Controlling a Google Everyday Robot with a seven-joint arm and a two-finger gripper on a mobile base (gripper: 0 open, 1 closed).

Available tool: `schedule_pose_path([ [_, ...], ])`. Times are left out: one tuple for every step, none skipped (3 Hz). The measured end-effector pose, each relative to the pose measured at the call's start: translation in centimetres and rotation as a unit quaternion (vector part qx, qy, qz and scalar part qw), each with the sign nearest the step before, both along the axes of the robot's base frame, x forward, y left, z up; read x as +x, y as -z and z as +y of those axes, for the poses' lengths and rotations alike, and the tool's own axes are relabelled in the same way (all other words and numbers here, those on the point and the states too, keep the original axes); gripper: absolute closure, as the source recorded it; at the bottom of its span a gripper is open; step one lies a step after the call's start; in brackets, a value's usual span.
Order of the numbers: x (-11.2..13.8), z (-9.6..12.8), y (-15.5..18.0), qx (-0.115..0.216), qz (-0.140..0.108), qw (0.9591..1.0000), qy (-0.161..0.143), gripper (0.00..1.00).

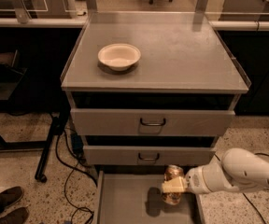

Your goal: Place orange can into bottom drawer

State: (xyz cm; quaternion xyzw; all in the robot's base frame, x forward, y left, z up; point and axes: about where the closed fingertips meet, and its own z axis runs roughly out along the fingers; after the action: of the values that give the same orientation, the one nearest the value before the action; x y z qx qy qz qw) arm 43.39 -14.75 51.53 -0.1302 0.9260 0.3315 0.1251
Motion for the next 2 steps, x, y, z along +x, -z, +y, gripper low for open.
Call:
schedule_pose_path([
  [-0.8,-0.9,6.4,0.012,0.052,0.9980,0.035,1.00],
  [-1.2,-1.0,10.0,0.020,0.086,0.9951,0.044,1.00],
])
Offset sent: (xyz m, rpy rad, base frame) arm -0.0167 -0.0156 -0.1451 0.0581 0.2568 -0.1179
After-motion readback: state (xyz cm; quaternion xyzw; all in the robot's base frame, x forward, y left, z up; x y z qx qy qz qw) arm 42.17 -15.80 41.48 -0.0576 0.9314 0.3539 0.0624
